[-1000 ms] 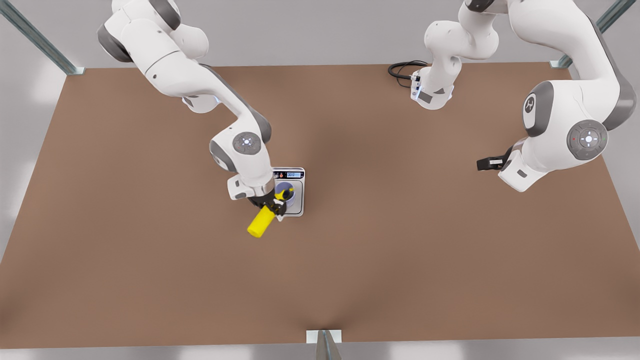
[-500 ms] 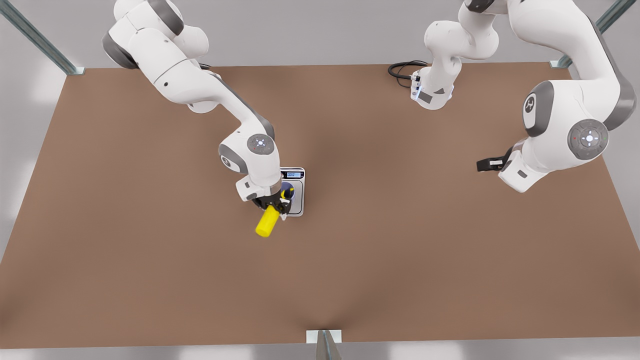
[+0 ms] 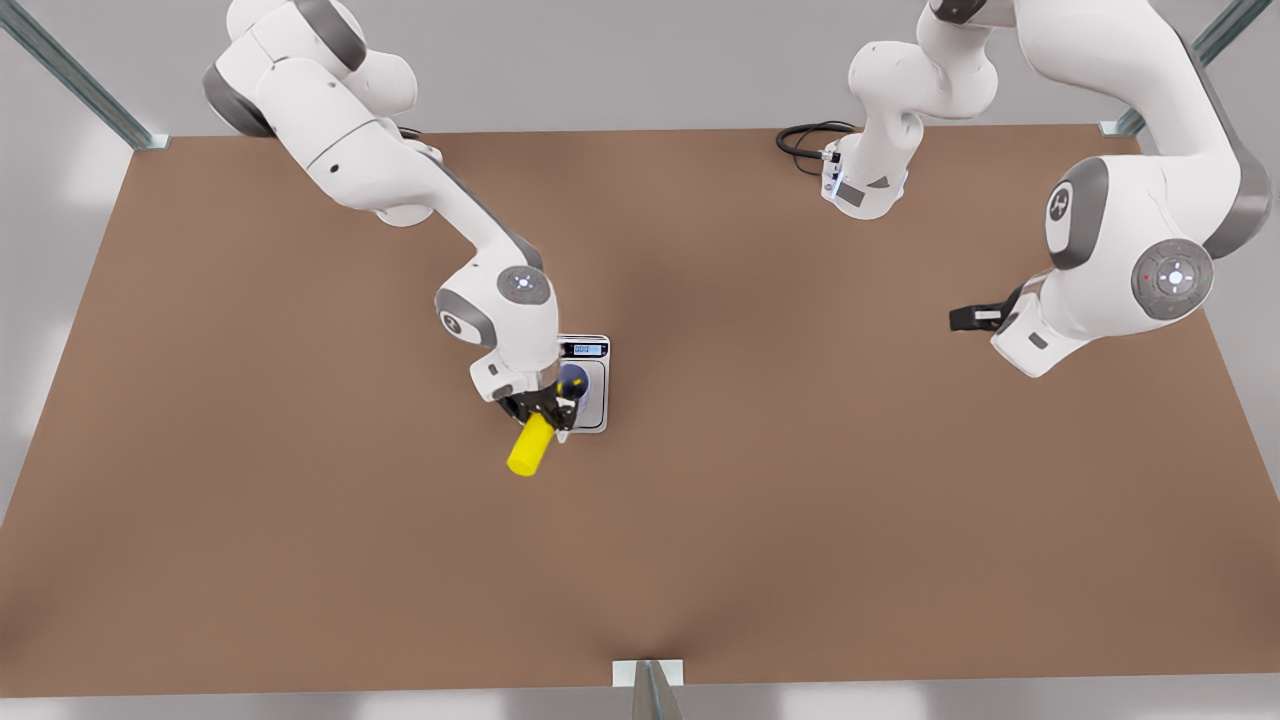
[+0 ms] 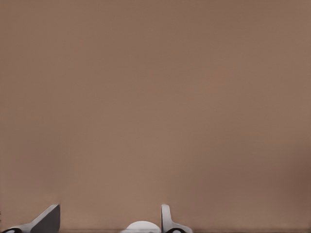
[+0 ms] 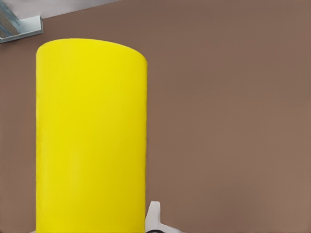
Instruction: Move cup to the weight, pick up sauce bottle, pour sauce
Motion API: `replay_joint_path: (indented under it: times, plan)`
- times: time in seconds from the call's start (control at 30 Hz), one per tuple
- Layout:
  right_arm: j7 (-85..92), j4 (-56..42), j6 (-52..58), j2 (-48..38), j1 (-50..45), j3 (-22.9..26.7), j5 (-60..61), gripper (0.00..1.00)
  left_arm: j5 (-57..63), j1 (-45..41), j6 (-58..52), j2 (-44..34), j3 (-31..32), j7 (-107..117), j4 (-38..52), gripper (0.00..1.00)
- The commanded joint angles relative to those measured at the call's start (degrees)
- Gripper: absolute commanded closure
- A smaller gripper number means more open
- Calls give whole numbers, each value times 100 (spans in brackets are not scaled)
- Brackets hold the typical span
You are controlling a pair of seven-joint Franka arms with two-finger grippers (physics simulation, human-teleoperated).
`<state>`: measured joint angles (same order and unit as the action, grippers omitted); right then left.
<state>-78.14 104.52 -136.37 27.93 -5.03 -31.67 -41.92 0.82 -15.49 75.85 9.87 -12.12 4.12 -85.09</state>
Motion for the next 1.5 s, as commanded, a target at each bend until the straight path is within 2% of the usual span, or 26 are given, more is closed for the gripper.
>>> replay_joint_path:
  times: [0.0,0.2,0.43,0.47,0.63,0.77,0.83,0.93,1.03,1.1,1.27,1.37,1.47]
  plan:
    - [115,7,-249,-7,2,12,254,79,-2,2,0,-3,-1,1,1,0]
    - [141,42,-249,-552,467,3,1555,79,-2,2,9,32,-18,-8,1,0]
    - [1073,543,-311,-1079,1294,12,5061,79,-2,2,-9,14,-9,1,1,0]
    - [1344,552,-302,-1114,1408,108,5896,79,-64,2,-9,23,-18,1,1,0]
    - [1495,508,286,-1150,1707,407,7787,79,-82,2,-9,67,-27,10,1,0]
    - [2734,561,1596,-1202,1751,1312,9509,79,-90,2,-9,50,-18,10,1,0]
    - [3146,701,2096,-1194,1830,1549,9940,79,-90,2,-18,50,-1,10,1,0]
    - [3489,1017,2799,-1202,2119,1576,10502,79,-64,-7,-9,15,-1,-8,54,0]
    - [4412,1738,3239,-904,2752,1576,11249,79,-73,2,-97,6,17,19,80,0]
    - [4826,1897,3504,-534,3051,1576,11373,79,-73,-7,-106,6,26,1,80,0]
    - [5291,2099,3714,-183,3307,1304,11733,79,-73,-7,-176,14,26,19,71,0]
    - [5625,2125,3864,10,3412,1304,11786,79,-73,-7,-185,14,17,19,71,0]
    - [6091,2134,3960,599,3649,1312,11751,79,-73,-7,-185,23,26,19,71,0]
